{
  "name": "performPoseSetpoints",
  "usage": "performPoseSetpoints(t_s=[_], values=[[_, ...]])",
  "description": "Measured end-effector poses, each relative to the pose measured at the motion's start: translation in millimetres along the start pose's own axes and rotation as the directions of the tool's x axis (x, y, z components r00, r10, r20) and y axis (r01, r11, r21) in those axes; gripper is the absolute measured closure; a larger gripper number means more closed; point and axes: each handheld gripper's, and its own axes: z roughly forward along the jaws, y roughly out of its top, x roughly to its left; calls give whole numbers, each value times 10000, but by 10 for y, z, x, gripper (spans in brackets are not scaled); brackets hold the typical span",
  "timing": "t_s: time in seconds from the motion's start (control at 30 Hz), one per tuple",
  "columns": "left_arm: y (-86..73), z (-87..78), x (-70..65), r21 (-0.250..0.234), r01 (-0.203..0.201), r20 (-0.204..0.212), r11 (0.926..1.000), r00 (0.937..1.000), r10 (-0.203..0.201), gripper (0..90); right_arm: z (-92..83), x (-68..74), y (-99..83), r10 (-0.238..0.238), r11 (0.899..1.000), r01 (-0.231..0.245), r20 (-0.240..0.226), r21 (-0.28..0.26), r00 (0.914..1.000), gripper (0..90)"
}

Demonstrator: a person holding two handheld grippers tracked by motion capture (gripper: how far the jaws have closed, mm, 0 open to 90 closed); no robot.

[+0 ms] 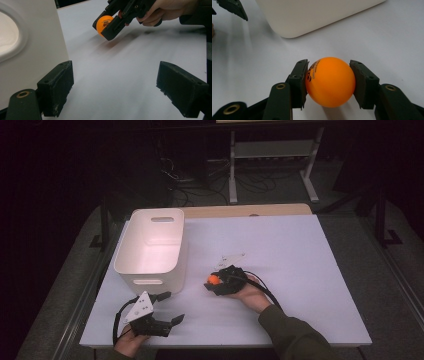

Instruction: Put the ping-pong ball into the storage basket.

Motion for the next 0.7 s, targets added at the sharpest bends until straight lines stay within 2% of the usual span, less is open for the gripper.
performPoseSetpoints(t_s=[0.7], values=[[1, 0, 0, 5, -21, 1, 10000, 10000, 21, 141, 32, 45, 103, -102, 9998, 100, -122, -142, 9999, 496]])
